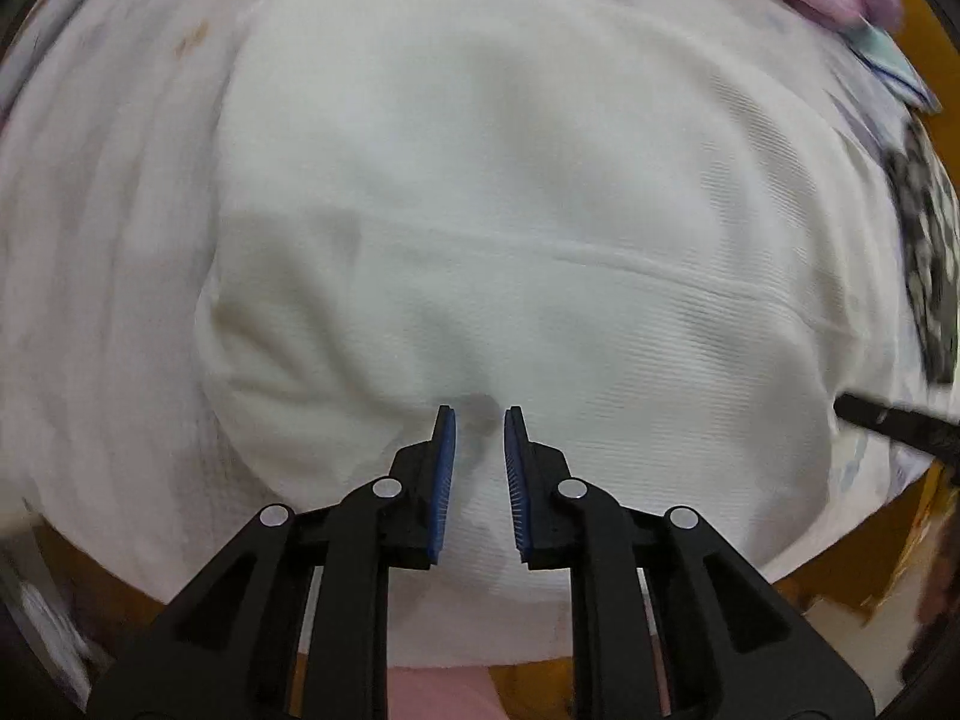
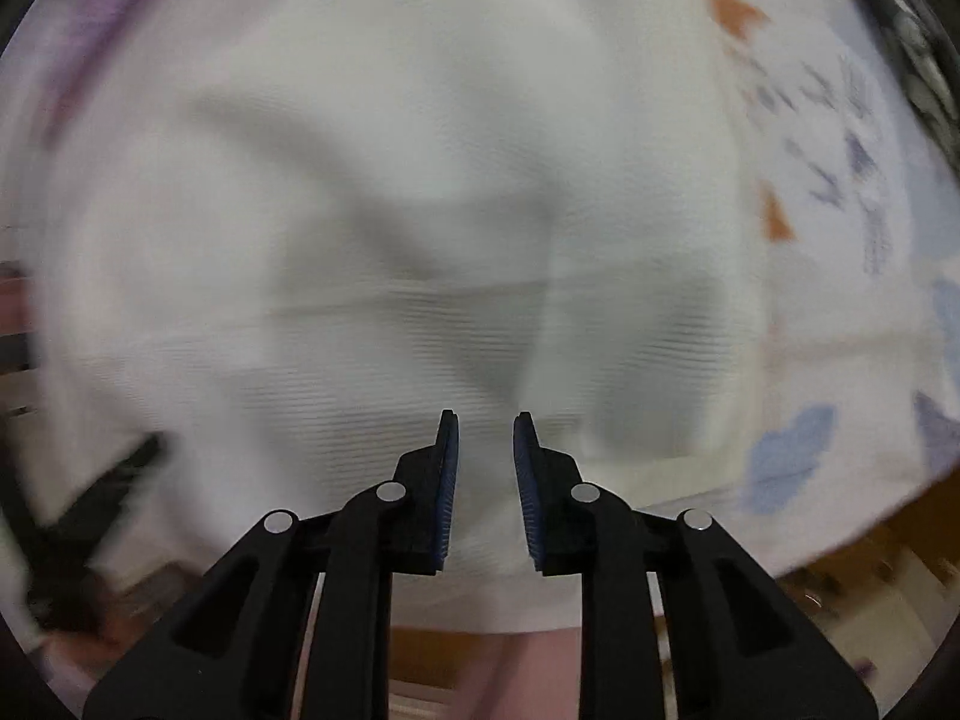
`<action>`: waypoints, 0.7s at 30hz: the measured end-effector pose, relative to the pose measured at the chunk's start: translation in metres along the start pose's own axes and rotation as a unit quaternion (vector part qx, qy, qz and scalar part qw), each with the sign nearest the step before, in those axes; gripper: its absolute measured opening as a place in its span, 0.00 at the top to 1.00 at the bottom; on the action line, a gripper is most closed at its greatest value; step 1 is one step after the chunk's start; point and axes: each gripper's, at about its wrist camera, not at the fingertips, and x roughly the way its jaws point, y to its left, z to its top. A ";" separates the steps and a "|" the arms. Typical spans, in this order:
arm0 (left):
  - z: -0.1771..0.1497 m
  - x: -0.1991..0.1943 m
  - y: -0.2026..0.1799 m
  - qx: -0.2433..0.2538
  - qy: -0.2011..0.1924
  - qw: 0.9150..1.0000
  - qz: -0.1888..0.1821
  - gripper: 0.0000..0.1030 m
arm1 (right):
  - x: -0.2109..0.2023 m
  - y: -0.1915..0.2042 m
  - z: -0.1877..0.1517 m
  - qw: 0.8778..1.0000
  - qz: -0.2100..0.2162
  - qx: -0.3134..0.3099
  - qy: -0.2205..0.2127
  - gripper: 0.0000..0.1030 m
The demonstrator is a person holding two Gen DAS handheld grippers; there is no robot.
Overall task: Fold large clothes
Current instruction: 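Fold the held jacket edge over and open the right tool, then grasp the folded jacket edge with the right tool and lift it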
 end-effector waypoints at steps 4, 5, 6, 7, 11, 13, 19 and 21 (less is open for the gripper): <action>-0.009 0.037 -0.016 -0.003 0.028 1.000 0.014 0.82 | 0.052 0.015 -0.001 0.998 -0.011 -0.021 0.051 0.82; -0.010 0.038 -0.020 0.004 0.025 0.999 0.027 0.82 | 0.061 0.012 0.000 0.998 -0.017 -0.010 0.059 0.83; -0.009 0.037 -0.024 0.008 0.028 0.999 0.035 0.82 | 0.060 0.011 0.002 0.998 -0.012 0.008 0.065 0.83; -0.008 0.036 -0.025 0.005 0.030 0.999 0.031 0.82 | 0.052 0.009 0.004 0.997 0.000 0.030 0.068 0.82; -0.002 0.019 -0.030 0.000 0.023 1.000 0.013 0.72 | 0.007 0.006 0.000 0.999 0.013 0.033 0.034 0.45; 0.001 0.012 -0.042 0.010 0.020 0.999 0.031 0.50 | -0.018 -0.002 0.007 0.999 0.010 0.031 0.008 0.32; 0.011 -0.030 -0.081 0.003 -0.020 1.000 0.023 0.36 | -0.070 -0.043 0.013 0.998 0.035 0.043 -0.027 0.29; 0.041 -0.051 -0.102 0.003 -0.028 0.999 0.025 0.31 | -0.079 -0.055 0.015 0.998 0.026 0.040 -0.044 0.16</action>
